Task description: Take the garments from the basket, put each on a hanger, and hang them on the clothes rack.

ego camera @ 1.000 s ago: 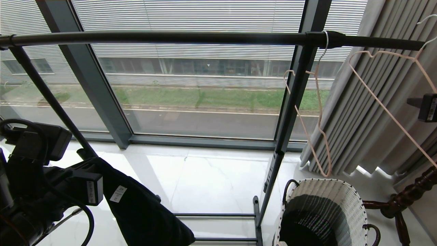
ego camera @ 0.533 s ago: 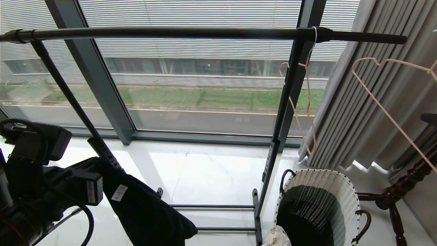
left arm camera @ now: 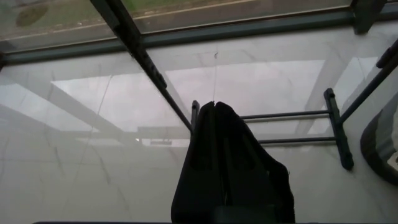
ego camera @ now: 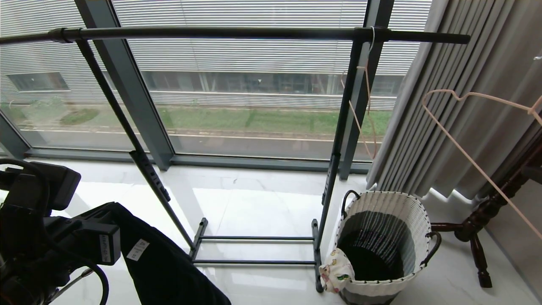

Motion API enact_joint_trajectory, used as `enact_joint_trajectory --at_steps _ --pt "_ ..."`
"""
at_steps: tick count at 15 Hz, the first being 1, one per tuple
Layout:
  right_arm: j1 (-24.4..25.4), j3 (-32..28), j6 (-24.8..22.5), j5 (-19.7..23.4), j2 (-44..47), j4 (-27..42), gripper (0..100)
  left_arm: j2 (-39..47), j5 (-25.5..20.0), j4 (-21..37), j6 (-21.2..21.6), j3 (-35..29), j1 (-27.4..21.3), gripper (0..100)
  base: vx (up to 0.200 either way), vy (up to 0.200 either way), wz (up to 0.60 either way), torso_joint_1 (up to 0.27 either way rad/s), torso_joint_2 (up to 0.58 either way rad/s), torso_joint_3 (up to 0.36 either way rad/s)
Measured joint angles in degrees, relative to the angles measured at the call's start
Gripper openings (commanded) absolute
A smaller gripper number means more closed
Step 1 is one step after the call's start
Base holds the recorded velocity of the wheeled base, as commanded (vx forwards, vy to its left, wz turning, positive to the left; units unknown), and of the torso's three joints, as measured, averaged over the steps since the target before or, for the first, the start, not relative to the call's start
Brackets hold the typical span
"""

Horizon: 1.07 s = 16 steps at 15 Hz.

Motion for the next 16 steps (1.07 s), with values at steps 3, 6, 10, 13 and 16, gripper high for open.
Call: enact_joint_trajectory --at_steps 3,6,10,13,16 --pt "1.5 3.5 -1.1 0.0 -2.7 1.8 0 0.0 0.0 0.0 0.0 0.0 0.0 0 -0.067 0.000 0.00 -0.002 0.00 0.001" --pt "4.8 5.2 -2.5 0.1 -5.5 7.1 0 0.0 0.0 0.0 -0.1 0.0 0.2 0 0.000 0.000 0.00 0.000 0.00 0.000" --pt "9.7 7.7 -5.8 0.1 -7.1 11.3 0 0.0 0.0 0.0 0.1 -0.7 0.8 0 0.000 0.150 0.00 -0.004 0.00 0.001" --pt "12.6 9.9 -7.2 0.2 -7.1 11.3 0 0.1 0.0 0.0 0.2 -1.3 0.9 0 0.000 0.200 0.00 0.012 0.00 0.001" --pt "17.5 10.4 -7.1 1.0 -7.1 11.2 0 0.9 0.0 0.0 0.6 -2.8 0.9 0 0.000 0.200 0.00 0.002 0.00 0.007"
